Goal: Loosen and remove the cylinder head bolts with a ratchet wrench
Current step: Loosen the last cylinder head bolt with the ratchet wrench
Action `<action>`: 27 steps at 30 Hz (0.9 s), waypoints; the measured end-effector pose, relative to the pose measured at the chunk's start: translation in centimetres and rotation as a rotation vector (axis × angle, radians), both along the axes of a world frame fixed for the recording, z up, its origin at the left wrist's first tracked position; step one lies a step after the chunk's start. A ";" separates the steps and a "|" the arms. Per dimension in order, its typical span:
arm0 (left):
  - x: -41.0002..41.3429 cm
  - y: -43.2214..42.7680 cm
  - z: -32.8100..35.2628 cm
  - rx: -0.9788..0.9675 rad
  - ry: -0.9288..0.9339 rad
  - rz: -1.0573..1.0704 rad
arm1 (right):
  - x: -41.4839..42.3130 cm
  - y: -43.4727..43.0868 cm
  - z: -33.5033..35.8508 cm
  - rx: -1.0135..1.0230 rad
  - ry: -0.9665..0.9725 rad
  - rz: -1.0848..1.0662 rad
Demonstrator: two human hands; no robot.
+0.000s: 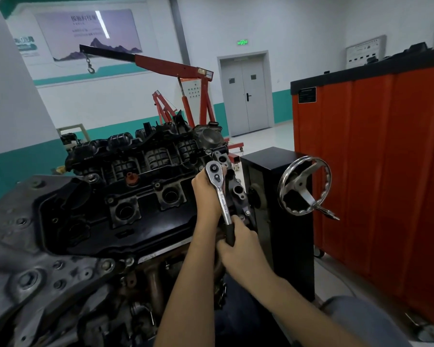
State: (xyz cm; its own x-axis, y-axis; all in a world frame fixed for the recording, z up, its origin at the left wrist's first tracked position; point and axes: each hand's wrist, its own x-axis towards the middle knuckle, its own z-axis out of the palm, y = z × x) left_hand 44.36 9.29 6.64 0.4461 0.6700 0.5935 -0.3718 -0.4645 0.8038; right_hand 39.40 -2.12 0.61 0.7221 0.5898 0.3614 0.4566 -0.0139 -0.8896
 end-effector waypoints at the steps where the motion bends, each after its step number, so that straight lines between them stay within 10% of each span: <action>1: 0.0 0.1 0.0 0.000 0.003 -0.009 | 0.6 -0.5 0.2 -0.025 -0.021 -0.002; 12: -0.8 -0.5 0.3 0.055 -0.004 -0.005 | 13.5 -6.5 12.4 -0.737 -0.989 -0.028; 21: 0.0 -0.2 -0.1 0.079 0.037 0.008 | 1.9 -1.9 0.1 -0.077 -0.060 -0.026; 27: -0.1 0.4 -0.1 0.035 0.048 -0.043 | 2.8 -2.5 0.8 -0.141 -0.096 0.042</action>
